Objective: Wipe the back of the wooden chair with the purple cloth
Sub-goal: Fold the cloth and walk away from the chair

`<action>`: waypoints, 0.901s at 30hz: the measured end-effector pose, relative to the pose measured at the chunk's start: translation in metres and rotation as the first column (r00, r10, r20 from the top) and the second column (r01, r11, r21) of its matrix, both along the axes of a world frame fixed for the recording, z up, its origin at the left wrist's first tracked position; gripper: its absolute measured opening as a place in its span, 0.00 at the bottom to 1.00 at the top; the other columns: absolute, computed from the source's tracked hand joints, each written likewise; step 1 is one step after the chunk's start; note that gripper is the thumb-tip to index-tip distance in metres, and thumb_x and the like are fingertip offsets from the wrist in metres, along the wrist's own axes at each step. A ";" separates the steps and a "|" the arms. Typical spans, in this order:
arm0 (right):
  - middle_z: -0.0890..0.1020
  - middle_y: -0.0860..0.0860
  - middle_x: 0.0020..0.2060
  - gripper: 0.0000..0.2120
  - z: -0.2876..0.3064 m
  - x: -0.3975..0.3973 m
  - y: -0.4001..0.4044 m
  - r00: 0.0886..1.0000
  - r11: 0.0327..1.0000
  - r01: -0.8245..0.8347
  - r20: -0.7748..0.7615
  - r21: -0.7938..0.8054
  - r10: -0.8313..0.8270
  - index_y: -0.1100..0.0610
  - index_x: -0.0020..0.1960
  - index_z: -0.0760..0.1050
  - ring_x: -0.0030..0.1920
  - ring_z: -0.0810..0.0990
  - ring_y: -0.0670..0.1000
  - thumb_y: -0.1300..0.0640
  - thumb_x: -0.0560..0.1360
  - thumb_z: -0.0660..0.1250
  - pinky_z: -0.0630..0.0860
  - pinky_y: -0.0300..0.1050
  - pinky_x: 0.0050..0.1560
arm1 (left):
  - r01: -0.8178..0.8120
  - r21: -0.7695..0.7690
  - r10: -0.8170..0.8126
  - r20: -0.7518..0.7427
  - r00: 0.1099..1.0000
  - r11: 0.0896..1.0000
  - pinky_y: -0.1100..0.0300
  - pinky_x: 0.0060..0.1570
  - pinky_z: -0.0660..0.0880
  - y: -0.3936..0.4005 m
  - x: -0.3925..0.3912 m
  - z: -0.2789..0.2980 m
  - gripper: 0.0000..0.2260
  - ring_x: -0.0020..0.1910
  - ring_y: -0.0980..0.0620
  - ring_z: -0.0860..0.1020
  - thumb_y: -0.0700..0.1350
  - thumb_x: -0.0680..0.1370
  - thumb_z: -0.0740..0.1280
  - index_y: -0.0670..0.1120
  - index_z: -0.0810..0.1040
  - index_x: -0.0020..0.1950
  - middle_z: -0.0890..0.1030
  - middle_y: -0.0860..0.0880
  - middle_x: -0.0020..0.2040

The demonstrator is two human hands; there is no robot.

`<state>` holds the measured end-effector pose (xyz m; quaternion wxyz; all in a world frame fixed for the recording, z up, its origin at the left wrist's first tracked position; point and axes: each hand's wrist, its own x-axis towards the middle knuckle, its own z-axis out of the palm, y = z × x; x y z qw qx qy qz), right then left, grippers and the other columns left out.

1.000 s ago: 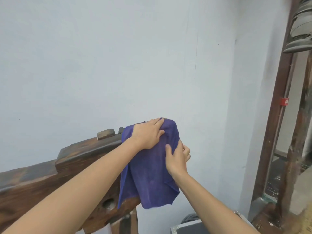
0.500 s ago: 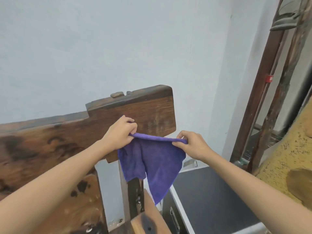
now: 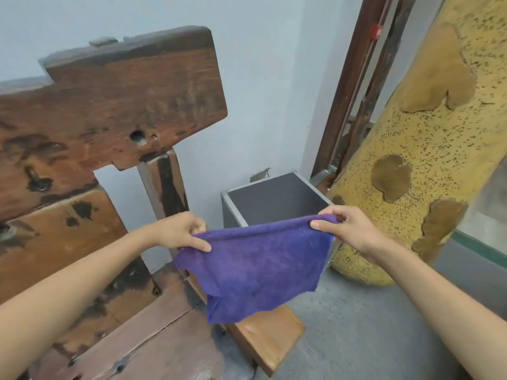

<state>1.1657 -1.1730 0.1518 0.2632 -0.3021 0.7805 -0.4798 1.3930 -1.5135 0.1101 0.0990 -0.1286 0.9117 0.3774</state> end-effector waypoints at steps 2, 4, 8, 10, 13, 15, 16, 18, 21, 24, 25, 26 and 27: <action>0.84 0.52 0.40 0.07 -0.031 -0.003 0.041 0.987 0.992 0.127 0.098 -0.018 -0.125 0.58 0.48 0.83 0.42 0.81 0.48 0.55 0.74 0.76 0.78 0.43 0.45 | 0.047 0.104 -0.052 0.043 0.998 0.993 0.57 0.36 0.66 0.024 -0.012 -0.019 0.18 0.31 0.54 0.71 0.53 0.71 0.79 0.52 0.73 0.30 0.73 0.54 0.29; 0.85 0.54 0.42 0.06 -0.054 -0.006 0.079 0.948 0.967 0.249 0.216 -0.052 -0.232 0.59 0.51 0.84 0.45 0.80 0.51 0.57 0.76 0.74 0.77 0.44 0.48 | 0.103 0.194 -0.115 0.052 0.992 0.976 0.55 0.38 0.66 0.047 -0.030 -0.031 0.18 0.34 0.52 0.72 0.54 0.72 0.79 0.50 0.72 0.32 0.74 0.49 0.33; 0.86 0.57 0.48 0.07 -0.084 -0.019 0.139 0.814 0.851 0.508 0.397 -0.134 -0.424 0.63 0.55 0.82 0.50 0.83 0.54 0.60 0.79 0.70 0.81 0.43 0.53 | 0.076 0.310 -0.098 0.057 0.994 0.948 0.55 0.42 0.76 0.088 -0.082 -0.043 0.11 0.41 0.46 0.81 0.44 0.74 0.77 0.42 0.76 0.42 0.83 0.43 0.41; 0.86 0.56 0.49 0.06 -0.093 -0.029 0.164 0.740 0.780 0.612 0.440 -0.130 -0.508 0.59 0.54 0.82 0.52 0.83 0.53 0.57 0.79 0.71 0.77 0.45 0.58 | 0.052 0.322 -0.072 0.052 0.996 0.945 0.54 0.43 0.77 0.108 -0.112 -0.051 0.10 0.42 0.45 0.83 0.47 0.74 0.77 0.45 0.78 0.43 0.85 0.39 0.45; 0.86 0.54 0.49 0.06 -0.112 -0.043 0.203 0.630 0.664 0.740 0.461 -0.110 -0.625 0.57 0.53 0.83 0.51 0.83 0.52 0.55 0.80 0.70 0.76 0.44 0.55 | 0.034 0.293 -0.047 0.038 0.998 0.955 0.55 0.40 0.74 0.143 -0.159 -0.065 0.13 0.38 0.47 0.79 0.50 0.74 0.77 0.44 0.77 0.43 0.84 0.38 0.41; 0.85 0.55 0.48 0.07 -0.120 -0.056 0.238 0.564 0.580 0.807 0.441 -0.112 -0.698 0.58 0.53 0.83 0.49 0.82 0.53 0.57 0.81 0.69 0.77 0.45 0.54 | 0.050 0.286 -0.060 0.025 0.998 0.957 0.60 0.32 0.70 0.176 -0.198 -0.076 0.14 0.33 0.51 0.75 0.48 0.74 0.77 0.43 0.75 0.41 0.79 0.43 0.35; 0.85 0.56 0.48 0.06 -0.124 -0.055 0.241 0.546 0.562 0.820 0.437 -0.105 -0.715 0.59 0.52 0.83 0.48 0.82 0.53 0.57 0.81 0.69 0.77 0.46 0.55 | 0.052 0.281 -0.055 0.005 0.998 0.958 0.61 0.31 0.69 0.179 -0.200 -0.076 0.15 0.31 0.52 0.73 0.49 0.73 0.78 0.43 0.74 0.41 0.77 0.44 0.34; 0.85 0.57 0.49 0.05 -0.131 -0.071 0.275 0.486 0.497 0.862 0.447 -0.101 -0.752 0.58 0.52 0.83 0.48 0.83 0.53 0.58 0.81 0.69 0.78 0.49 0.56 | 0.072 0.302 -0.076 0.000 0.997 0.950 0.61 0.32 0.68 0.212 -0.235 -0.084 0.16 0.31 0.53 0.72 0.51 0.71 0.78 0.41 0.75 0.40 0.76 0.45 0.33; 0.85 0.58 0.50 0.04 -0.137 -0.106 0.326 0.338 0.370 0.928 0.525 -0.047 -0.781 0.58 0.49 0.82 0.49 0.83 0.54 0.58 0.80 0.70 0.81 0.47 0.51 | 0.032 0.349 -0.049 0.040 0.998 0.937 0.62 0.35 0.71 0.275 -0.297 -0.090 0.13 0.33 0.52 0.76 0.47 0.75 0.77 0.38 0.80 0.44 0.80 0.44 0.35; 0.83 0.59 0.48 0.05 -0.139 -0.132 0.360 0.177 0.213 0.977 0.592 -0.008 -0.787 0.60 0.50 0.80 0.45 0.83 0.53 0.59 0.78 0.72 0.81 0.40 0.39 | -0.039 0.463 -0.012 0.106 0.994 0.886 0.64 0.37 0.76 0.345 -0.349 -0.094 0.09 0.36 0.52 0.80 0.45 0.75 0.76 0.40 0.82 0.46 0.84 0.44 0.39; 0.82 0.59 0.46 0.05 -0.139 -0.138 0.366 0.155 0.185 0.983 0.595 -0.011 -0.789 0.60 0.50 0.79 0.43 0.82 0.53 0.59 0.78 0.72 0.81 0.40 0.37 | -0.074 0.521 0.004 0.133 0.991 0.850 0.63 0.36 0.77 0.369 -0.364 -0.094 0.08 0.37 0.51 0.80 0.43 0.75 0.76 0.40 0.81 0.46 0.83 0.43 0.40; 0.81 0.58 0.44 0.06 -0.138 -0.143 0.371 0.149 0.174 0.985 0.591 -0.015 -0.793 0.60 0.51 0.80 0.42 0.80 0.53 0.58 0.78 0.73 0.80 0.40 0.36 | -0.105 0.584 0.009 0.165 0.986 0.805 0.62 0.37 0.78 0.394 -0.377 -0.095 0.07 0.37 0.50 0.80 0.42 0.75 0.75 0.40 0.80 0.47 0.82 0.42 0.41; 0.81 0.57 0.42 0.05 -0.136 -0.146 0.373 0.158 0.175 0.984 0.584 -0.028 -0.796 0.60 0.51 0.80 0.42 0.79 0.53 0.58 0.78 0.73 0.79 0.40 0.36 | -0.132 0.639 0.002 0.199 0.980 0.758 0.59 0.40 0.80 0.417 -0.389 -0.095 0.07 0.39 0.49 0.80 0.41 0.76 0.75 0.41 0.79 0.48 0.82 0.41 0.43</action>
